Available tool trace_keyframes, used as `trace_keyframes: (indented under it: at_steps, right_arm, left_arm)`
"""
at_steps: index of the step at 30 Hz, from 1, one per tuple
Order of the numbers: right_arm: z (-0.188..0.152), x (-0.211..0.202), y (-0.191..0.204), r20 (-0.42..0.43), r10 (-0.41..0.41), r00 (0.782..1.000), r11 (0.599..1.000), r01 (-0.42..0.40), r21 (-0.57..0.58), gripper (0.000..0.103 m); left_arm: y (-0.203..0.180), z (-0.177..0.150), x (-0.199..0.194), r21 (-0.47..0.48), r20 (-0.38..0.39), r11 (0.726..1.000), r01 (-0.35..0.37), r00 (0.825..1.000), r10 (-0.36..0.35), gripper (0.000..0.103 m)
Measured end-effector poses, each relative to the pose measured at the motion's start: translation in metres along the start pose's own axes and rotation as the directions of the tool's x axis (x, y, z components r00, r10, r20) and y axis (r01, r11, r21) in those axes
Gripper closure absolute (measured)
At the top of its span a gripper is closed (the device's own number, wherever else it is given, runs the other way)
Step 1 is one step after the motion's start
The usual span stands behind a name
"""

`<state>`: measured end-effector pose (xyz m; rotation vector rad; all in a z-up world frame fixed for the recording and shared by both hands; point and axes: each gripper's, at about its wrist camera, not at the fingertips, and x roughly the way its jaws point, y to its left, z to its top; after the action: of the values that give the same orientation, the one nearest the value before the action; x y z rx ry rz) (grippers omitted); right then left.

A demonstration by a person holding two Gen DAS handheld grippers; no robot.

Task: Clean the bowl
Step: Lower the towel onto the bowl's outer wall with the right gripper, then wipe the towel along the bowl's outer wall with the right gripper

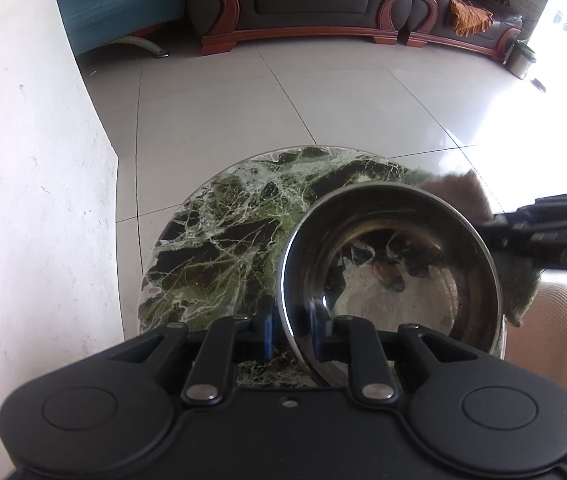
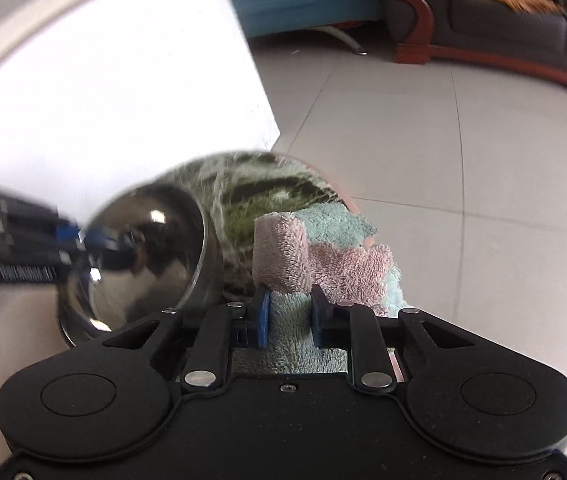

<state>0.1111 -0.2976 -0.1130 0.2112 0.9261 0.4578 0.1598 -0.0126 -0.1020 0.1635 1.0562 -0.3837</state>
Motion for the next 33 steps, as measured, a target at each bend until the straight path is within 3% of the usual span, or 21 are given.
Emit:
trace_keyframes:
  at_steps: [4,8,11,15,18,23,27,29,31,33]
  right_arm:
    - [0.008,-0.031,-0.007,0.096,0.068,0.993,0.992,-0.077,0.100,0.084]
    - [0.017,-0.053,0.008,0.159,0.133,0.978,0.989,-0.143,0.048,0.083]
    - [0.019,-0.052,0.028,0.140,0.138,0.980,0.989,-0.129,-0.074,0.080]
    - [0.011,-0.029,0.056,0.051,0.070,0.996,0.964,-0.054,-0.261,0.078]
    - [0.006,-0.022,0.065,0.022,0.054,0.998,0.952,-0.045,-0.304,0.064]
    - [0.010,-0.028,0.057,0.049,0.078,0.996,0.975,-0.066,-0.212,0.053]
    - [0.016,-0.024,0.028,0.052,0.117,0.992,0.993,-0.117,-0.009,0.054]
    - [0.016,-0.018,0.014,0.062,0.147,0.987,0.984,-0.153,0.088,0.057]
    - [0.015,-0.015,0.004,0.068,0.171,0.983,0.972,-0.180,0.154,0.072]
    - [0.016,-0.012,-0.004,0.079,0.195,0.978,0.956,-0.207,0.208,0.077]
  left_arm:
    - [0.001,-0.001,0.001,-0.009,0.004,1.000,0.001,1.000,-0.001,0.085]
    - [0.000,-0.002,0.002,-0.010,0.008,1.000,-0.002,1.000,0.002,0.085]
    - [0.000,-0.001,0.003,-0.018,0.007,1.000,-0.001,1.000,0.001,0.085]
    - [-0.001,-0.001,0.004,-0.022,0.006,1.000,-0.002,1.000,0.003,0.085]
    - [-0.002,-0.001,0.004,-0.017,0.007,1.000,-0.003,1.000,0.003,0.085]
    - [-0.001,-0.001,0.004,-0.016,0.006,1.000,0.001,1.000,-0.001,0.085]
    - [-0.002,-0.002,0.005,-0.017,0.007,1.000,0.001,1.000,-0.001,0.084]
    - [-0.002,-0.001,0.005,-0.021,0.004,1.000,-0.001,1.000,0.001,0.084]
    - [-0.002,0.000,0.006,-0.024,0.000,1.000,-0.003,1.000,0.003,0.084]
    - [-0.004,0.001,0.007,-0.025,-0.003,1.000,-0.007,1.000,0.007,0.084]
